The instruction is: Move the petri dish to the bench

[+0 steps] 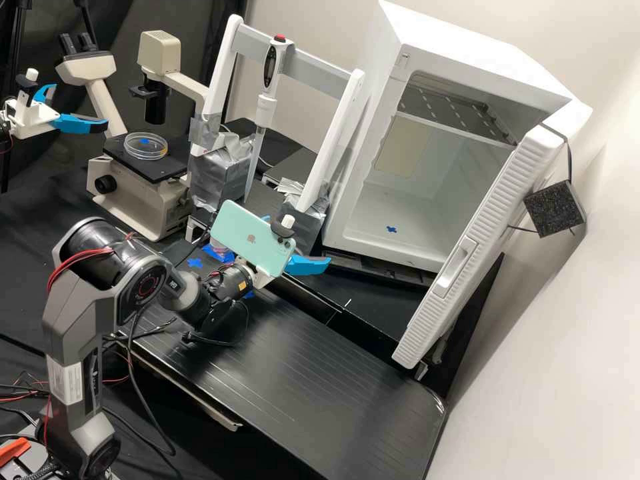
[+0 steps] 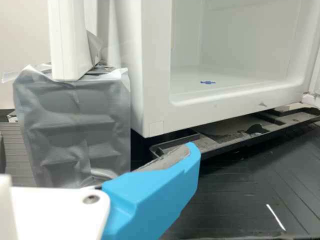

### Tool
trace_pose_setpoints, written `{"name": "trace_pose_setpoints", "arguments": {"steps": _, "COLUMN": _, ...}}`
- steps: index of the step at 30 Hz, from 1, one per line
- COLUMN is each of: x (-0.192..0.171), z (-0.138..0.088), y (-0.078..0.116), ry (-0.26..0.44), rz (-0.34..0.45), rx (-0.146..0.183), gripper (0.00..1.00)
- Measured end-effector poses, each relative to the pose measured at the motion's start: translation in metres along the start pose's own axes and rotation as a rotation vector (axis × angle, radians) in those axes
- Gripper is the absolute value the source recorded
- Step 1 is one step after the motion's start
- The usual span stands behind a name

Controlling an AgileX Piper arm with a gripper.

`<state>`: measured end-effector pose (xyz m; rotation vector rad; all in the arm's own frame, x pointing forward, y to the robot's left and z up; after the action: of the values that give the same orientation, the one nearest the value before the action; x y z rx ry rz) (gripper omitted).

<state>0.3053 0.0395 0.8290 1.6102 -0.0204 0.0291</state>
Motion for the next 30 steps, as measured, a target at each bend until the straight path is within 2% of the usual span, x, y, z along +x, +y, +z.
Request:
{"name": "trace_pose_setpoints", "arguments": {"steps": 10, "x": -0.005, "z": 0.001, "y": -0.001, "ry": 0.003, "rz": 0.003, "rx": 0.000, "gripper": 1.00}}
{"name": "trace_pose_setpoints", "arguments": {"steps": 14, "x": -0.027, "z": -0.003, "y": 0.001, "ry": 0.044, "rz": 0.009, "rx": 0.017, "gripper": 1.00}}
{"name": "trace_pose_setpoints", "arguments": {"steps": 17, "x": -0.049, "z": -0.015, "y": 0.006, "ry": 0.142, "rz": 0.034, "rx": 0.013, "gripper": 1.00}}
{"name": "trace_pose_setpoints", "arguments": {"steps": 21, "x": -0.076, "z": -0.037, "y": 0.003, "ry": 0.288, "rz": 0.032, "rx": 0.004, "gripper": 1.00}}
{"name": "trace_pose_setpoints", "arguments": {"steps": 24, "x": -0.093, "z": -0.059, "y": -0.003, "ry": 0.409, "rz": -0.008, "rx": 0.000, "gripper": 1.00}}
{"name": "trace_pose_setpoints", "arguments": {"steps": 26, "x": -0.105, "z": -0.077, "y": -0.012, "ry": 0.514, "rz": -0.062, "rx": -0.003, "gripper": 1.00}}
{"name": "trace_pose_setpoints", "arguments": {"steps": 30, "x": -0.121, "z": -0.101, "y": -0.024, "ry": 0.652, "rz": -0.142, "rx": -0.018, "gripper": 1.00}}
